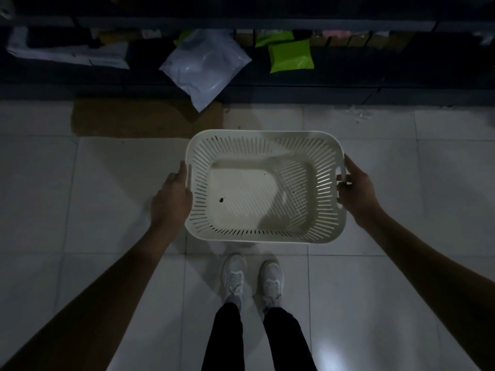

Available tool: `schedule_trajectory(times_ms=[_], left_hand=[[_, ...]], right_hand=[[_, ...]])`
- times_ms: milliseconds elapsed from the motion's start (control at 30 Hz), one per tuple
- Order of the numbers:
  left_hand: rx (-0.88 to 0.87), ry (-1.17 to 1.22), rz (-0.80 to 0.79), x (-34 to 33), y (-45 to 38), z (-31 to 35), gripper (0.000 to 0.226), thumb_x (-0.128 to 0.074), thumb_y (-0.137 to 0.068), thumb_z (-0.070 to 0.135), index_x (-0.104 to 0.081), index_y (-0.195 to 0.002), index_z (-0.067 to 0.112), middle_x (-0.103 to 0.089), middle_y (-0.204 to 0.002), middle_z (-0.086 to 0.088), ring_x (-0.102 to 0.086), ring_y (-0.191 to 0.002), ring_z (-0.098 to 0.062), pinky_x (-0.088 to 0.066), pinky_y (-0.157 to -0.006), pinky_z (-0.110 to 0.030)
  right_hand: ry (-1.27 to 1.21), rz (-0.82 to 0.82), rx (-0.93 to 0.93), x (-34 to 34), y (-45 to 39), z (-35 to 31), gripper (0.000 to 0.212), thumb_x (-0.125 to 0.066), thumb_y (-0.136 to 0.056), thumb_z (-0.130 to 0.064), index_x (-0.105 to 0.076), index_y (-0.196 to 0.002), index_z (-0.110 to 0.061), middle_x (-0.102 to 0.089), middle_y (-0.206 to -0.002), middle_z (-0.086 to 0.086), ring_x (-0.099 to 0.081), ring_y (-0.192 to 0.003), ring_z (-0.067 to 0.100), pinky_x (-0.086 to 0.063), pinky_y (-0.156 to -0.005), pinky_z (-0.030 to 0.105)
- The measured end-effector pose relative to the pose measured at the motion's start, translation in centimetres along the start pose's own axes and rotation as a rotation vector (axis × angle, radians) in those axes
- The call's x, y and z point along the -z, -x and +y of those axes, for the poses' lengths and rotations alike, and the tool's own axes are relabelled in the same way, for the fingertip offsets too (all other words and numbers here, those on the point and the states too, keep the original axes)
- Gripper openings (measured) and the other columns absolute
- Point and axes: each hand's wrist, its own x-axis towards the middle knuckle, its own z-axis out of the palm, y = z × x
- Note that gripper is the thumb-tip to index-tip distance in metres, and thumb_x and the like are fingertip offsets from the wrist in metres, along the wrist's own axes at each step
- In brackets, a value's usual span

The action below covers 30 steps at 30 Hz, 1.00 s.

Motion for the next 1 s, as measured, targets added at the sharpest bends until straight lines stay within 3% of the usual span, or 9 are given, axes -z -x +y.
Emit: schedule_trajectory(times_ms=[167, 333, 500, 600, 733, 867, 1000], left_hand=[[-0.007, -0.046, -0.028, -2.9, -0.8, -1.0, 0.059, -0.042, -0.099, 0.022, -0.018, -0.153, 0.021, -0.055, -0.12, -0.018, -0.062, -0.096, -0.036, -0.051, -0.069, -0.043], [-0.041, -0.014, -0.018, -5.7, -1.3, -1.6, 0.061, -0.043, -0.098, 0.019, -0.015, -0.153, 0.022, -0.054, -0.116, -0.015, -0.062, -0.092, -0.035, -0.049, -0.065, -0.041], [-0.049, -0.042, -0.019, -7.7, -2.3, -2.1, 0.059, -0.044, -0.098, 0.018, -0.019, -0.152, 0.018, -0.056, -0.117, -0.017, -0.063, -0.092, -0.035, -0.049, -0.064, -0.041], [-0.059, -0.051, -0.027, -9.3, -3.0, -2.7, 0.06, -0.046, -0.097, 0.018, -0.018, -0.151, 0.017, -0.056, -0.114, -0.016, -0.063, -0.088, -0.033, -0.049, -0.061, -0.039], [-0.137, -0.136, -0.02, -12.2, -3.2, -3.8, 0.069, -0.057, -0.092, 0.013, -0.021, -0.151, 0.009, -0.057, -0.107, -0.017, -0.063, -0.069, -0.027, -0.051, -0.049, -0.032], [-0.159, -0.121, -0.032, -14.1, -3.2, -4.4, 0.072, -0.059, -0.089, 0.01, -0.021, -0.15, 0.009, -0.057, -0.107, -0.017, -0.063, -0.071, -0.027, -0.055, -0.049, -0.034], [-0.175, -0.12, -0.06, -14.3, -3.6, -4.5, 0.069, -0.053, -0.093, 0.015, -0.016, -0.151, 0.012, -0.054, -0.115, -0.015, -0.064, -0.078, -0.026, -0.051, -0.052, -0.033]], right_hand=[[-0.03, -0.025, -0.04, -2.1, -0.5, 2.7, 0.073, -0.049, -0.087, 0.006, -0.045, -0.14, -0.045, -0.071, -0.095, 0.01, -0.071, -0.084, 0.033, -0.06, -0.073, 0.056], [-0.013, -0.015, -0.054, -3.4, -1.1, 4.3, 0.07, -0.05, -0.087, 0.004, -0.047, -0.121, -0.058, -0.071, -0.089, 0.006, -0.07, -0.085, 0.035, -0.057, -0.077, 0.059], [-0.025, -0.022, -0.126, -4.4, -2.4, 5.3, 0.075, -0.05, -0.089, 0.003, -0.037, -0.148, -0.042, -0.072, -0.098, 0.013, -0.07, -0.091, 0.037, -0.057, -0.083, 0.058], [0.014, -0.047, -0.105, -5.7, -3.2, 6.0, 0.075, -0.046, -0.087, 0.007, -0.04, -0.146, -0.04, -0.07, -0.103, 0.011, -0.07, -0.091, 0.035, -0.057, -0.082, 0.057], [0.063, -0.038, -0.048, -7.6, -4.0, 8.2, 0.07, -0.046, -0.088, 0.005, -0.043, -0.141, -0.042, -0.068, -0.095, -0.002, -0.071, -0.083, 0.029, -0.061, -0.072, 0.052], [0.145, -0.03, 0.014, -8.7, -4.2, 9.9, 0.075, -0.046, -0.091, 0.005, -0.03, -0.15, -0.039, -0.069, -0.108, 0.012, -0.071, -0.081, 0.03, -0.061, -0.071, 0.051], [0.385, -0.145, 0.09, -9.4, -4.4, 10.6, 0.093, -0.059, -0.094, -0.008, 0.009, -0.158, -0.014, -0.051, -0.142, 0.028, -0.066, -0.105, 0.041, -0.056, -0.087, 0.054]])
